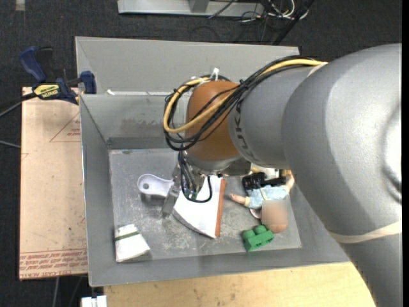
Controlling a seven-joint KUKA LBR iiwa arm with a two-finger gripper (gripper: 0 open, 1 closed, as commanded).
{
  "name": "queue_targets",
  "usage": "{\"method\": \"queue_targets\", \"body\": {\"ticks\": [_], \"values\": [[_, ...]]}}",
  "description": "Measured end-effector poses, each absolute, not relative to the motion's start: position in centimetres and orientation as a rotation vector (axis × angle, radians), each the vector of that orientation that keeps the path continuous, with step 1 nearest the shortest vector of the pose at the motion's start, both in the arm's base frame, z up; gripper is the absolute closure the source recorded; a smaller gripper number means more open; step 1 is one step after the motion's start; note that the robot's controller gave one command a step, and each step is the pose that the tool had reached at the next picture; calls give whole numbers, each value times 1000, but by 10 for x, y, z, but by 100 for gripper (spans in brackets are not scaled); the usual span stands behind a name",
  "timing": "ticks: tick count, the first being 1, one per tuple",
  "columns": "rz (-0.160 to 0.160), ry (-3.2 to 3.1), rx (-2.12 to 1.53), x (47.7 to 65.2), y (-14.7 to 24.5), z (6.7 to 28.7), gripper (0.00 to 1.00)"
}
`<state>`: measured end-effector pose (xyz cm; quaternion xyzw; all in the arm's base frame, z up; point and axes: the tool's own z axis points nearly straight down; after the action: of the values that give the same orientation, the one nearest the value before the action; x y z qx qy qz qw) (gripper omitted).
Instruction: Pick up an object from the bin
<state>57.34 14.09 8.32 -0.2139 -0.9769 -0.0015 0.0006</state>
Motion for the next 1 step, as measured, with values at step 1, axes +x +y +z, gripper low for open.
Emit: {"method": "queue_targets", "body": {"ticks": [1], "values": [[-9,-3103,-504,578,145,70,100]]}}
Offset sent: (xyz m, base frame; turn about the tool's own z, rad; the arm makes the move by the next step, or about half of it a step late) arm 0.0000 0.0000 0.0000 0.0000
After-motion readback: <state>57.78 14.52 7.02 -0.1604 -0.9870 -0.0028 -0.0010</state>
